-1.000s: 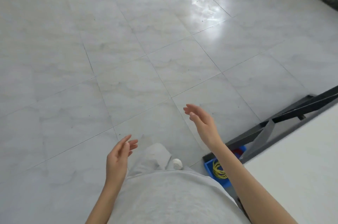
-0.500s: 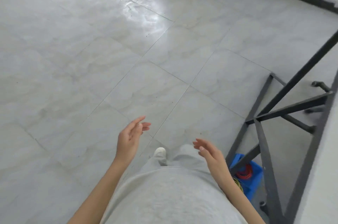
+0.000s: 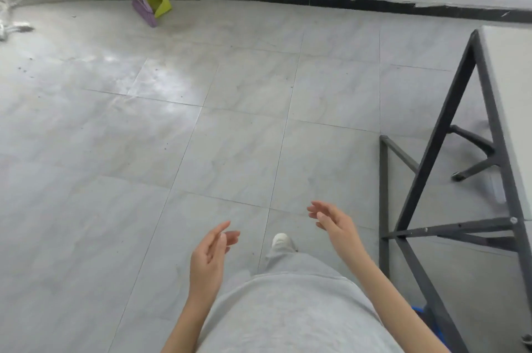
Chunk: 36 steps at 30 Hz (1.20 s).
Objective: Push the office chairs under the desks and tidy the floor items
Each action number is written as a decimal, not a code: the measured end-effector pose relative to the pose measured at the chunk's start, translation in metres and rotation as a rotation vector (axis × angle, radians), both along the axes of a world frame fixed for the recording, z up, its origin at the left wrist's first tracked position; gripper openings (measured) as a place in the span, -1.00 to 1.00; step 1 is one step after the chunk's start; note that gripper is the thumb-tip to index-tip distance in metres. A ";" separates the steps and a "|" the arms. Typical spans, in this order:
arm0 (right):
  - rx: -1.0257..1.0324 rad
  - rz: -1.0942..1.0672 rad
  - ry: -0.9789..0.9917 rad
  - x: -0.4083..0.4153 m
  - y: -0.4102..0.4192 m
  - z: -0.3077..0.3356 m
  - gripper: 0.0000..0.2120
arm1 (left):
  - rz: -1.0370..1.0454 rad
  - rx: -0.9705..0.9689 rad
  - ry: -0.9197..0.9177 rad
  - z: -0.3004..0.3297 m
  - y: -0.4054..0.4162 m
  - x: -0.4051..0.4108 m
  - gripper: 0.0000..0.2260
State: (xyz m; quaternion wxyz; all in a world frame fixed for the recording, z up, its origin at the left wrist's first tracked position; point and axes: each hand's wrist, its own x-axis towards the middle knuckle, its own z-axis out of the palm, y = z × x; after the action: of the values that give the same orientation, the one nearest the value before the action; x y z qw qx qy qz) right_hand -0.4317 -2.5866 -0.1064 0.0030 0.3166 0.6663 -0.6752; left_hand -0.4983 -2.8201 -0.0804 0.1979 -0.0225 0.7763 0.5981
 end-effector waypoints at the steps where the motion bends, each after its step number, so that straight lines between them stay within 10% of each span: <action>1: 0.017 0.021 0.022 -0.034 0.014 0.007 -0.69 | 0.007 0.002 -0.001 0.002 0.009 -0.022 -0.76; 10: 0.064 -0.075 0.127 -0.262 0.132 0.024 -0.68 | -0.064 -0.003 0.009 -0.008 0.113 -0.246 -0.75; 21: -0.072 -0.481 -0.095 -0.377 0.230 0.005 -0.72 | -0.638 -0.008 0.072 0.025 0.348 -0.543 -0.75; 36: 0.030 -0.605 0.040 -0.581 0.602 0.014 -0.70 | -0.673 -0.023 0.036 0.005 0.675 -0.706 -0.75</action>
State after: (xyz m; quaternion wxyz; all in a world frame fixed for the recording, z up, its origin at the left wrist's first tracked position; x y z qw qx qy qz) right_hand -1.0129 -1.9848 -0.0920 -0.2160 0.4872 0.5516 -0.6417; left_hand -1.2038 -2.1455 -0.0756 0.3701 0.2434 0.7504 0.4906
